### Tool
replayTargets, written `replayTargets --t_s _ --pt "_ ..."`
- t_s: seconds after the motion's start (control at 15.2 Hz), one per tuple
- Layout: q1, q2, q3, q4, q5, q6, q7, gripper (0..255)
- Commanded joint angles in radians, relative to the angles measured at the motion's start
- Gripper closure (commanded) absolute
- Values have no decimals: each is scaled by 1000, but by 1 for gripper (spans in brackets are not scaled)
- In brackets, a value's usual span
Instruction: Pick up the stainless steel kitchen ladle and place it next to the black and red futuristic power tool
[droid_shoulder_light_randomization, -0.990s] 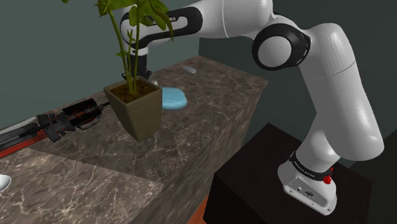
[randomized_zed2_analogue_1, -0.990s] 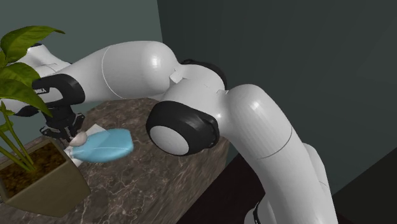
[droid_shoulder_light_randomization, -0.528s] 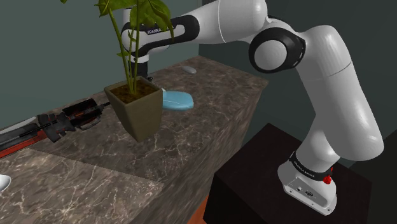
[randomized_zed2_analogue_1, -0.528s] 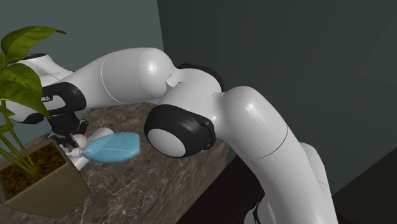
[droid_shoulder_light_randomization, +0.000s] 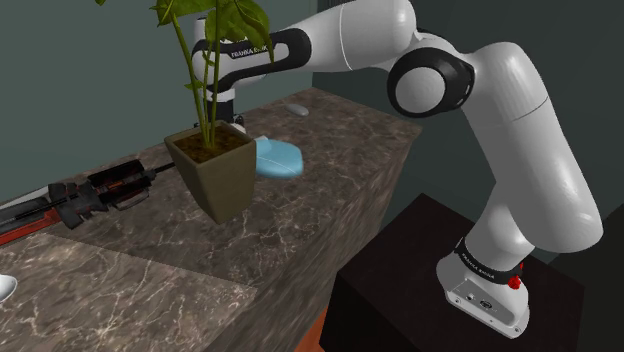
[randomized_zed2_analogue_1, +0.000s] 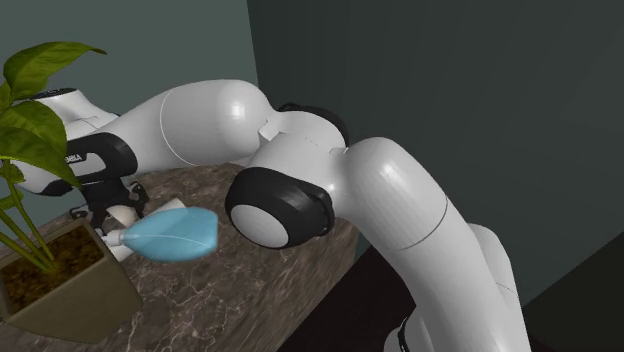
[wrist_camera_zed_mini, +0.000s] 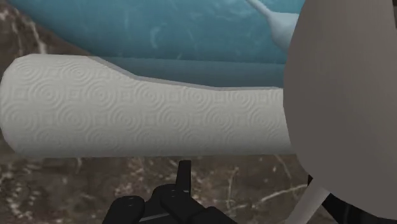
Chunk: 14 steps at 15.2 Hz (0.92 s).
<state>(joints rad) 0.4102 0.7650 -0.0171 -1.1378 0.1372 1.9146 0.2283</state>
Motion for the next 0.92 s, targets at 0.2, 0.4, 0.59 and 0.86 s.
replayTargets --t_s 0.2,0.4,0.59,0.86 --pt "3 -29 0 14 -2 -51 7 0" --pt "-2 -36 0 62 -3 -106 10 0" --pt "-2 -36 0 62 -3 -106 10 0" --pt "-2 -36 0 62 -3 -106 10 0"
